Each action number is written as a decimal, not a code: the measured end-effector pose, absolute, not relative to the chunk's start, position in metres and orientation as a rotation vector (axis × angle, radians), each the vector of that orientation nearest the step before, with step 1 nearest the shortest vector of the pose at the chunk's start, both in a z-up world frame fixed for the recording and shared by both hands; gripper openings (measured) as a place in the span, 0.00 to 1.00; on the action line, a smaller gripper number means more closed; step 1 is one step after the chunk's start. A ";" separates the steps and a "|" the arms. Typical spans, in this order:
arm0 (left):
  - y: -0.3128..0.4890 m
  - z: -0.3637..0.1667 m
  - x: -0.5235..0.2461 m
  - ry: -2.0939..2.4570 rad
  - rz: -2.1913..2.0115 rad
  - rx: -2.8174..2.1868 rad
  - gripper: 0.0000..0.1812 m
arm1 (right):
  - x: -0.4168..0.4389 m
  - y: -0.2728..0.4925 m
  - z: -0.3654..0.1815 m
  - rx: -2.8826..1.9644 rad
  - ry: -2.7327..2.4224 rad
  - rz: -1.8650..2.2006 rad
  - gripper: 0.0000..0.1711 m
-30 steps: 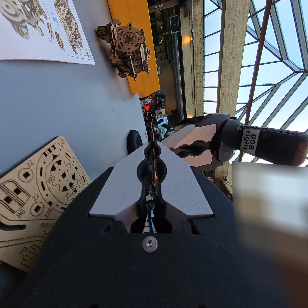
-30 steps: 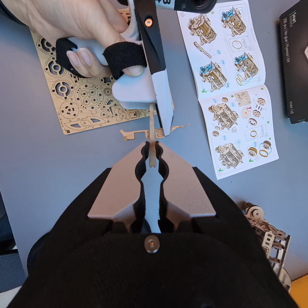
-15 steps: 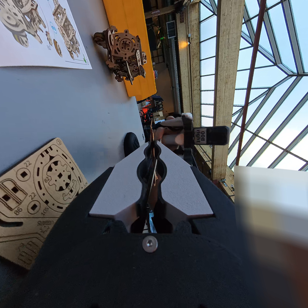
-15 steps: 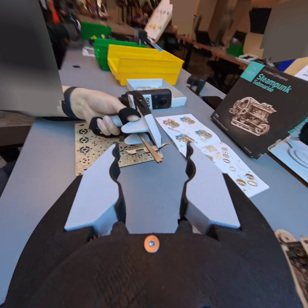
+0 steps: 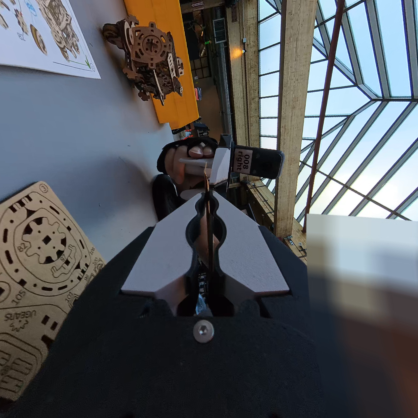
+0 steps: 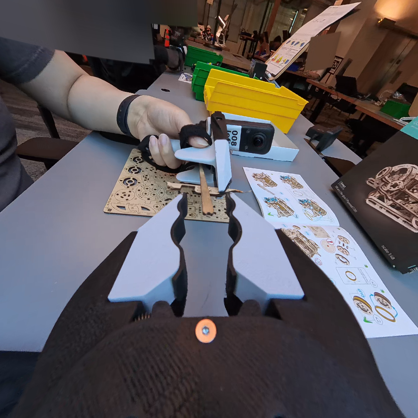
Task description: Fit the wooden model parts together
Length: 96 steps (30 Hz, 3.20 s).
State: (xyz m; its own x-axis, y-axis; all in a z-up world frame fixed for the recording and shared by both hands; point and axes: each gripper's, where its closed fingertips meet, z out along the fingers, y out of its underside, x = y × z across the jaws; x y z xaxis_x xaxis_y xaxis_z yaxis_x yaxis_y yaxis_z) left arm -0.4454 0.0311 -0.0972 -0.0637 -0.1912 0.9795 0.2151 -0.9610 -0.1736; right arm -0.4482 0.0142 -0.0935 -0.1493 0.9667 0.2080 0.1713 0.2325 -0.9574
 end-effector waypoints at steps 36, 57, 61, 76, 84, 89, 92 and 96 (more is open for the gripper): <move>0.027 -0.091 -0.442 0.042 -2.083 -1.911 0.00 | -0.439 0.015 -0.061 -1.269 -1.499 1.125 0.04; 0.025 -0.089 -0.440 0.085 -2.054 -1.909 0.00 | -0.446 0.021 -0.007 -1.325 -1.277 1.323 0.03; 0.027 -0.103 -0.440 0.075 -2.011 -1.983 0.00 | -0.429 0.027 0.002 -1.431 -1.424 0.986 0.03; 0.032 -0.160 -0.439 0.136 -1.648 -2.266 0.00 | -0.448 0.007 -0.081 -1.482 -1.550 0.750 0.03; 0.027 -0.175 -0.435 0.298 -1.429 -2.381 0.00 | -0.439 0.005 -0.096 -1.451 -1.488 0.772 0.04; 0.024 -0.178 -0.432 0.372 -1.364 -2.416 0.00 | -0.435 0.000 -0.091 -1.437 -1.460 0.806 0.03; 0.023 -0.180 -0.431 0.368 -1.381 -2.445 0.00 | -0.436 0.000 -0.100 -1.460 -1.469 0.806 0.04; 0.021 -0.181 -0.430 0.374 -1.392 -2.461 0.00 | -0.436 -0.002 -0.099 -1.444 -1.446 0.808 0.04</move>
State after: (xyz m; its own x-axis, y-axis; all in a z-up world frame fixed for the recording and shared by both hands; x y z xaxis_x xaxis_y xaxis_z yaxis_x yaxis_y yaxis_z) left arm -0.4303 0.0205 -0.1805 0.4996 -0.3610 0.7875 -0.0827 -0.9248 -0.3714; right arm -0.4358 -0.0017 -0.0992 0.0989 0.9837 0.1499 0.3883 0.1006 -0.9160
